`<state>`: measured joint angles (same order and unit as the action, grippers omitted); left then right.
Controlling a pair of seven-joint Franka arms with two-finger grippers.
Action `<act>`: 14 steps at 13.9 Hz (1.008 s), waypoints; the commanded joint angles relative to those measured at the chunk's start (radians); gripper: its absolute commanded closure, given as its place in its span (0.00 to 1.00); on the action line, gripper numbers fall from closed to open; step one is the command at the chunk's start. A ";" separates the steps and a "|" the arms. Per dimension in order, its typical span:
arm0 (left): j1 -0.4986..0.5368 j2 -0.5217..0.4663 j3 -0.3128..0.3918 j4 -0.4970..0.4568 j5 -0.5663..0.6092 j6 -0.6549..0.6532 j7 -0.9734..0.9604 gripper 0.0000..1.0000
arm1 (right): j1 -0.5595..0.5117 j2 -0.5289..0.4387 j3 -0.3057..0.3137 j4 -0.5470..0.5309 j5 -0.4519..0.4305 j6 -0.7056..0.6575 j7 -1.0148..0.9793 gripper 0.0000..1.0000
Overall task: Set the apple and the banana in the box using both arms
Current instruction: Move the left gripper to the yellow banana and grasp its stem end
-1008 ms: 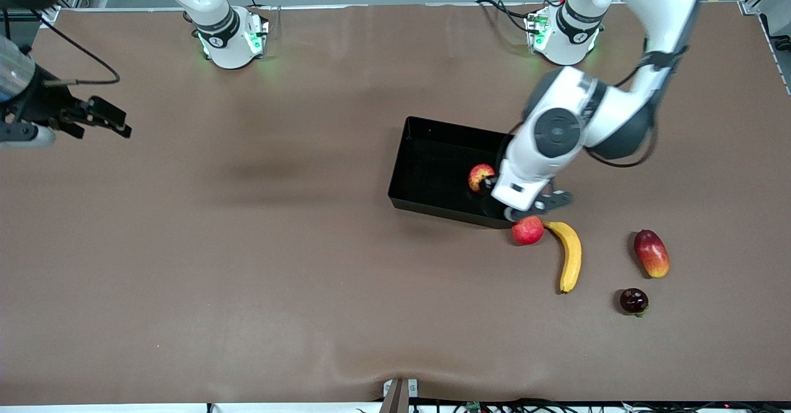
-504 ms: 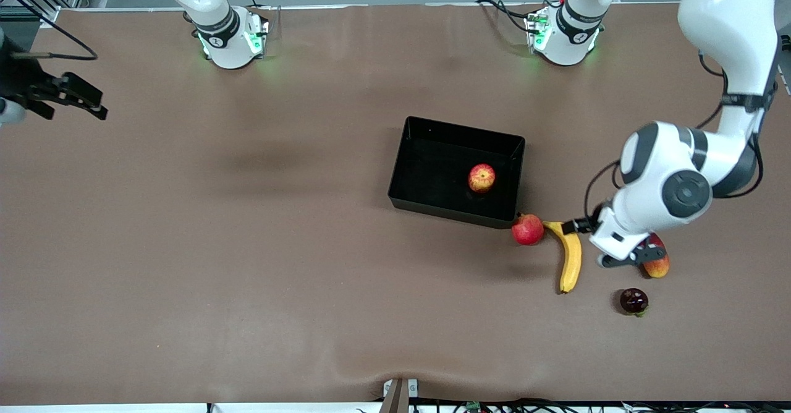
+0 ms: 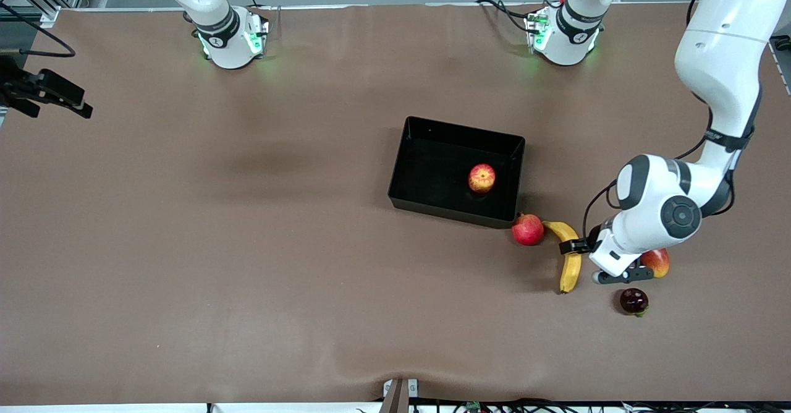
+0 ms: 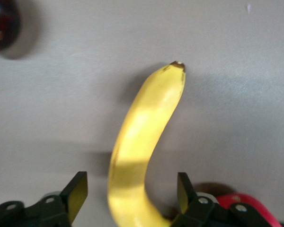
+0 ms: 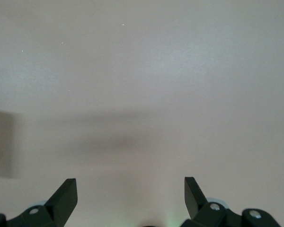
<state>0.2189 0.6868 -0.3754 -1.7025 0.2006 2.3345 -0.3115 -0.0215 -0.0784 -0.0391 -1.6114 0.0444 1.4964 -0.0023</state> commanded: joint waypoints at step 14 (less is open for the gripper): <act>0.017 -0.257 -0.104 -0.064 0.096 -0.242 -0.070 1.00 | -0.001 0.031 0.018 0.027 -0.014 0.028 -0.004 0.00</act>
<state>0.2378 0.5259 -0.4413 -1.6896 0.2926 2.1101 -0.3247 -0.0198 -0.0498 -0.0247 -1.6039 0.0425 1.5299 -0.0036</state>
